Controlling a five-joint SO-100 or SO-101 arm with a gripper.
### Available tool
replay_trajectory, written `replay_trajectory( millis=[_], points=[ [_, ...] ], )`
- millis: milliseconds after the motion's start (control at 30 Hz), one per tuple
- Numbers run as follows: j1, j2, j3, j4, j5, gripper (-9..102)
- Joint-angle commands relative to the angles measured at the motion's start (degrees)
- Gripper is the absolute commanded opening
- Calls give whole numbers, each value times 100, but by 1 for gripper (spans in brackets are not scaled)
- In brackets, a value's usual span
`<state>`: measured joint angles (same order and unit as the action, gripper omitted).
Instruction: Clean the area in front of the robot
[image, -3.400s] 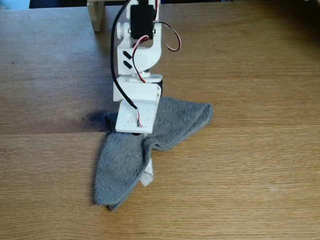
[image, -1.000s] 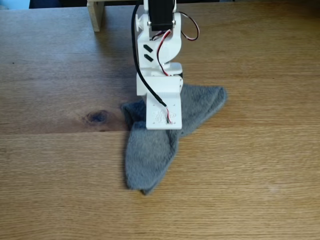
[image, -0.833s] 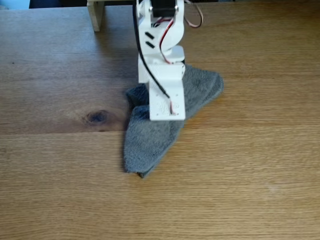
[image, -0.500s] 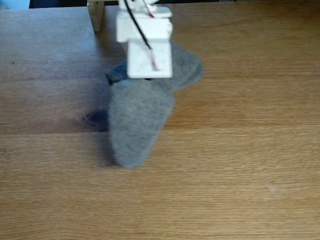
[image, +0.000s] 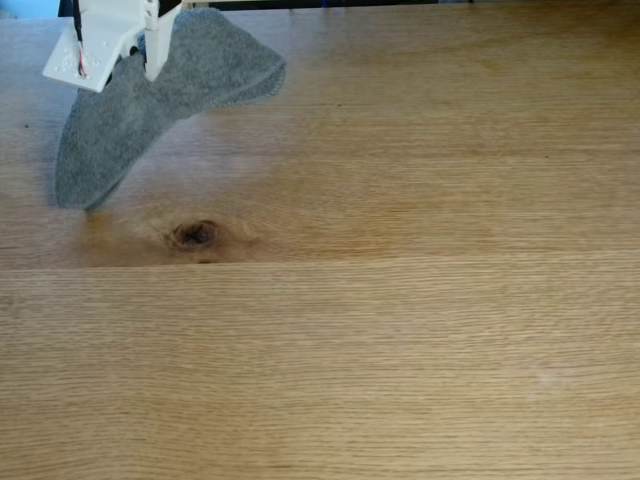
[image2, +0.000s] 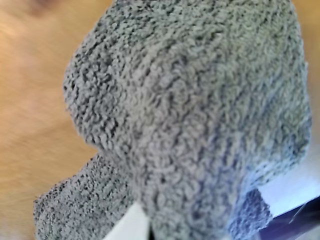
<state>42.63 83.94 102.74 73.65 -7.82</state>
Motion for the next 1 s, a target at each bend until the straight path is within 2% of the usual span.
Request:
replay_trajectory(
  millis=[0, 167, 433, 533, 600, 967],
  points=[
    [703, 984, 844, -501, -501, 0],
    [1072, 1433, 2241, -1547, -853, 21],
    [905, 2531, 4096, -3700, -738, 28],
    [439, 3287, 4500, -3806, -668, 19],
    [-9, 3850, 4711, -3753, -562, 0],
    [-2769, 6319, 5528, -3322, 1354, 0]
  ],
)
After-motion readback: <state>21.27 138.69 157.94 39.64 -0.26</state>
